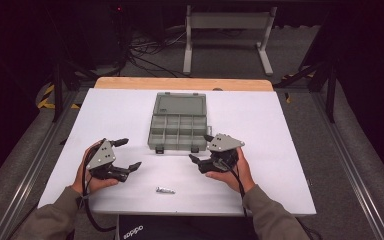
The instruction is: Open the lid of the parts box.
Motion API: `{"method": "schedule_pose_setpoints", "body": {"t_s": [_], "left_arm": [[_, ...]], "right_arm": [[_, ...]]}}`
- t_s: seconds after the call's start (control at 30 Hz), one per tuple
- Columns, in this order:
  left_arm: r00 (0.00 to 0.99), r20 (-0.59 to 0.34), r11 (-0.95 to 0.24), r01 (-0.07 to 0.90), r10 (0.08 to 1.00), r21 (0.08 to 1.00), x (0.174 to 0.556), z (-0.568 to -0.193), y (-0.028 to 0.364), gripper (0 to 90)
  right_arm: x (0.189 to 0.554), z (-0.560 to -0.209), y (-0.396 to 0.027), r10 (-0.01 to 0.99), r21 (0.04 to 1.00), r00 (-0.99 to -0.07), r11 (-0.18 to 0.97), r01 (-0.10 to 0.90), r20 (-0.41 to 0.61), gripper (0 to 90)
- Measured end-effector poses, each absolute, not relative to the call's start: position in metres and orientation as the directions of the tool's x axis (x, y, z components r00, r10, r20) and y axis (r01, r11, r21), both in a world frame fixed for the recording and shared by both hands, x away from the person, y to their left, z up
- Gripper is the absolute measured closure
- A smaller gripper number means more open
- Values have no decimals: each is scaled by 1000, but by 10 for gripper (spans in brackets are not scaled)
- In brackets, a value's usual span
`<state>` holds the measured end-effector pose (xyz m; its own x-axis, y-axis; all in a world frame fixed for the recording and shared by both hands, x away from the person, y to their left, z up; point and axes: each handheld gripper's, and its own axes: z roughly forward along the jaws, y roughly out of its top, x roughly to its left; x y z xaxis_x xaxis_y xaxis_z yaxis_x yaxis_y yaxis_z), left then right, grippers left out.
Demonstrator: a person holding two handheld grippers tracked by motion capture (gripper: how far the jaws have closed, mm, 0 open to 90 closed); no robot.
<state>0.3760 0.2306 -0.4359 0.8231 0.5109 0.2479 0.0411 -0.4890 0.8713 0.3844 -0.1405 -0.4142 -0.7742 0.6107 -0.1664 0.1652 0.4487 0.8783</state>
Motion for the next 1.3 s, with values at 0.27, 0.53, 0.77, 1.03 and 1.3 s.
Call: {"method": "schedule_pose_setpoints", "body": {"t_s": [0.27,0.53,0.77,1.03,1.3], "left_arm": [[827,205,-485,92,524,870,360,-446,242,88],[831,204,-482,86,517,872,342,-446,249,62],[840,184,-470,94,510,878,343,-447,252,52],[839,178,-473,104,514,875,346,-449,256,59],[840,174,-474,110,515,874,346,-450,257,63]], "right_arm": [[374,-423,-128,551,848,-818,502,167,-165,245],[364,-429,-111,482,836,-866,525,161,-136,263],[356,-440,-84,376,806,-921,575,142,-105,264],[352,-452,-62,304,764,-948,632,127,-94,296],[353,-464,-42,258,726,-964,674,135,-60,378]]}}
